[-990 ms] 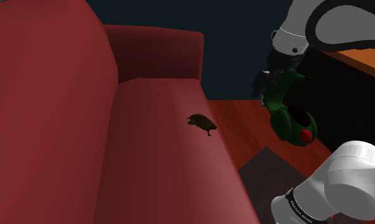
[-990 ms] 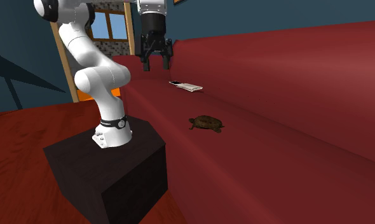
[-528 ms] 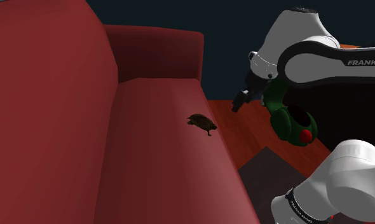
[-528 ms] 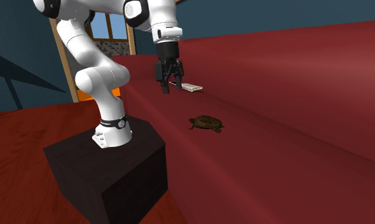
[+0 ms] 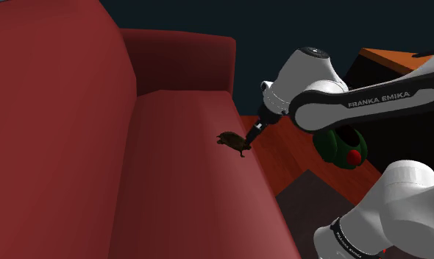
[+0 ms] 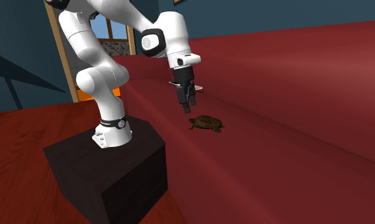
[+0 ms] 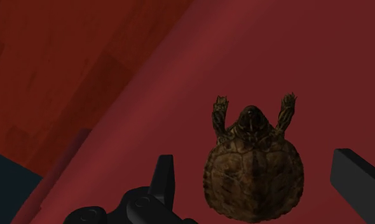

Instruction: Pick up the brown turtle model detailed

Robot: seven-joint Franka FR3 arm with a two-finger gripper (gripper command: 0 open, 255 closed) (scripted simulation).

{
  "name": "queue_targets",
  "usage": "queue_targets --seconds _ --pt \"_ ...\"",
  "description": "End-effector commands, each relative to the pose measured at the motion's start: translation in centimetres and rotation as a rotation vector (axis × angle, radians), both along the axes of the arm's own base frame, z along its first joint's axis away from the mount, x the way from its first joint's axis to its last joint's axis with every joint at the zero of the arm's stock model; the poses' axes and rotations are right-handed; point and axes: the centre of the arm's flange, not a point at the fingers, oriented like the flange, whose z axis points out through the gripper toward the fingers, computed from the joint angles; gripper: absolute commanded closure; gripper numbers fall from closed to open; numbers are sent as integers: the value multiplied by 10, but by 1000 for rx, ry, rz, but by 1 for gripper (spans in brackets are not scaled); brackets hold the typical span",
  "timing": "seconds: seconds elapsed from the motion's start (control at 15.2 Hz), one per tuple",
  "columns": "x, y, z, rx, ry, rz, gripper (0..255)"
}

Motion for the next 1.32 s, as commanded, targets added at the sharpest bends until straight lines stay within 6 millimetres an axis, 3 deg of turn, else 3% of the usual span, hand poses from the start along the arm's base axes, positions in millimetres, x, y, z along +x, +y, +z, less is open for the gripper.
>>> queue_targets --seconds 0.0,0.53,0.66,0.73,1.25 --pt "9 13 -19 5 -28 43 0" --pt "9 13 -59 5 -28 43 0" --pt "9 13 -59 5 -28 43 0" --pt "9 13 -59 5 -28 43 255" --pt "9 12 -59 5 -28 43 255"
